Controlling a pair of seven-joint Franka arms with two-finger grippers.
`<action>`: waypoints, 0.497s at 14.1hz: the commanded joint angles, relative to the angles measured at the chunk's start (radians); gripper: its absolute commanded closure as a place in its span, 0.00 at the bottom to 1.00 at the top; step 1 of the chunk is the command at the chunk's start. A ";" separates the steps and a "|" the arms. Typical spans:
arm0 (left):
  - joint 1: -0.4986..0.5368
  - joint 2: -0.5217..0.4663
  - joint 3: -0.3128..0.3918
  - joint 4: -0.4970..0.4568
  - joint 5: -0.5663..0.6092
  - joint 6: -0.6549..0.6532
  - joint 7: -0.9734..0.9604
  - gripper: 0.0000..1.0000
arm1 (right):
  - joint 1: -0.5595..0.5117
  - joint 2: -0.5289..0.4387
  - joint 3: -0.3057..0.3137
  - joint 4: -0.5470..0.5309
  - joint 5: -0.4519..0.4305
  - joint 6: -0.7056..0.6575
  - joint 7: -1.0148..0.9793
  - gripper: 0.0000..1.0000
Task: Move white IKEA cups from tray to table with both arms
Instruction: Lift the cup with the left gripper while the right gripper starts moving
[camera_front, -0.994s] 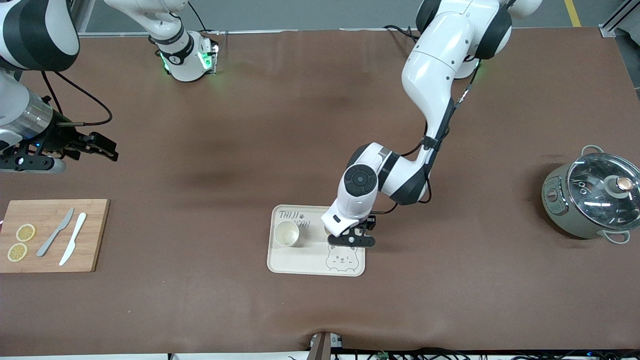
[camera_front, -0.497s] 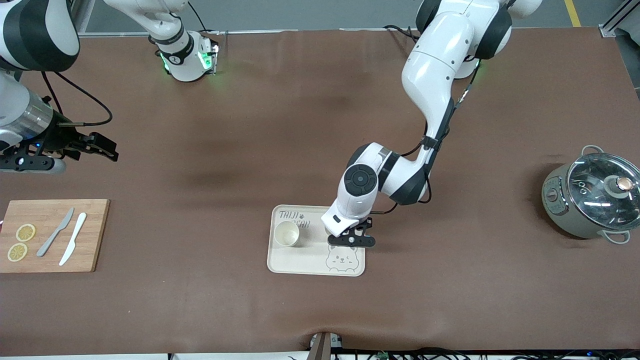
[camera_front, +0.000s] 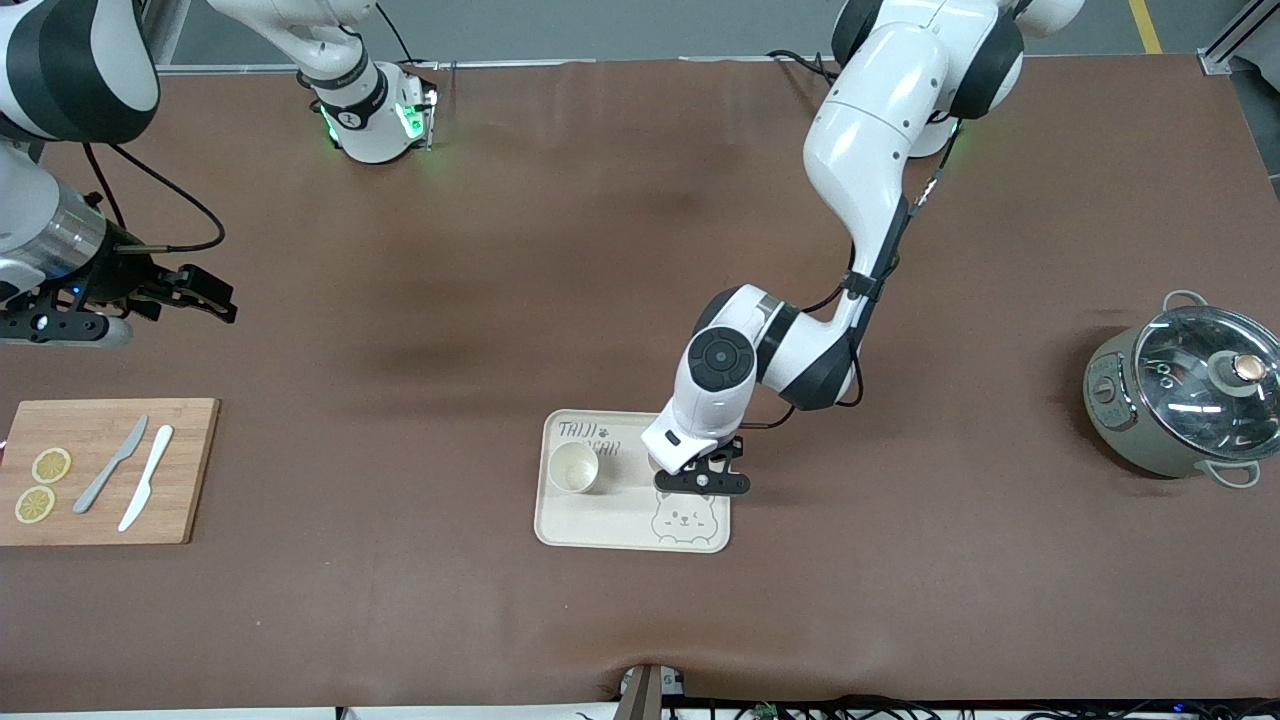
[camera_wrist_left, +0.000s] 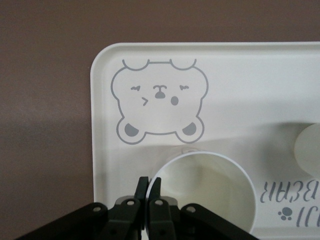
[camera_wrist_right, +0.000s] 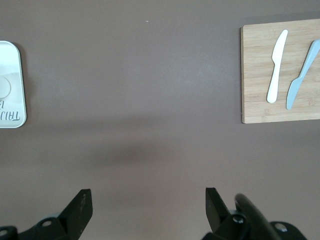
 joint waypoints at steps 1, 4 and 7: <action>0.003 -0.048 0.004 0.010 -0.032 -0.062 -0.013 1.00 | 0.006 0.003 -0.003 0.002 0.009 0.005 0.004 0.00; 0.010 -0.097 0.004 0.010 -0.043 -0.145 0.001 1.00 | 0.006 0.004 -0.003 0.002 0.007 0.005 0.004 0.00; 0.014 -0.174 0.008 0.008 -0.053 -0.215 0.004 1.00 | 0.006 0.004 -0.003 0.003 0.007 0.005 0.004 0.00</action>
